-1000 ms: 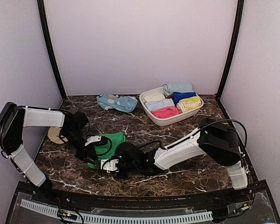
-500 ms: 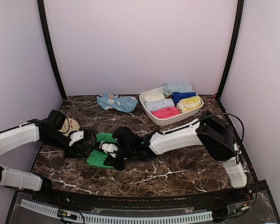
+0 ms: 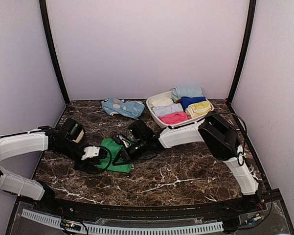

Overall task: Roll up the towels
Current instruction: Roll the towel at the center of the board.

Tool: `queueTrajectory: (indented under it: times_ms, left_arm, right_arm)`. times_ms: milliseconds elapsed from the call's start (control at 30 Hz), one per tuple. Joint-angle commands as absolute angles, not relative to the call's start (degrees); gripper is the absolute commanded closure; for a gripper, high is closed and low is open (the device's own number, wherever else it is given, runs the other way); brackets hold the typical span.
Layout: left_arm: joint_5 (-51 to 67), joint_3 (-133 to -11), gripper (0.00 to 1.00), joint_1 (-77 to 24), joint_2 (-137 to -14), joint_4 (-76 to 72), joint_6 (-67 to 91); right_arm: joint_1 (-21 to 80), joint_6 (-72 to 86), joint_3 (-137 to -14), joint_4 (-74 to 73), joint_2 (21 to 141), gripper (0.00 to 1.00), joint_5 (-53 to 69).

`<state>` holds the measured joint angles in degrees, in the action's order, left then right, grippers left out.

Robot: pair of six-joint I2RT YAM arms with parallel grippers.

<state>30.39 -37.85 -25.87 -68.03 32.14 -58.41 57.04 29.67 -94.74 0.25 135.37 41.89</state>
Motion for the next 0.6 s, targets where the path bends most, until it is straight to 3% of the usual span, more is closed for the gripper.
queueTrajectory:
  times_ms: [0,333,400,567]
  left_arm:
    - [26.74,-41.53,0.61,-26.62,-72.64,29.07,-54.84]
    - [25.22,-40.6,0.61,-29.35,-78.61,22.44,-53.74]
    - [23.76,-41.16,0.68,-29.4,-80.82,21.1,-52.8]
    - [22.98,-42.69,0.83,-29.39,-86.24,21.16,-50.78]
  right_arm:
    - [55.9,36.81,-97.1,-5.09,138.47,1.0,42.88]
    - [55.81,39.13,-96.85,-3.92,139.64,1.0,41.54]
    - [55.86,39.47,-96.01,-2.13,139.26,0.99,40.87]
    - [55.9,40.72,-89.83,6.68,134.99,0.83,36.85]
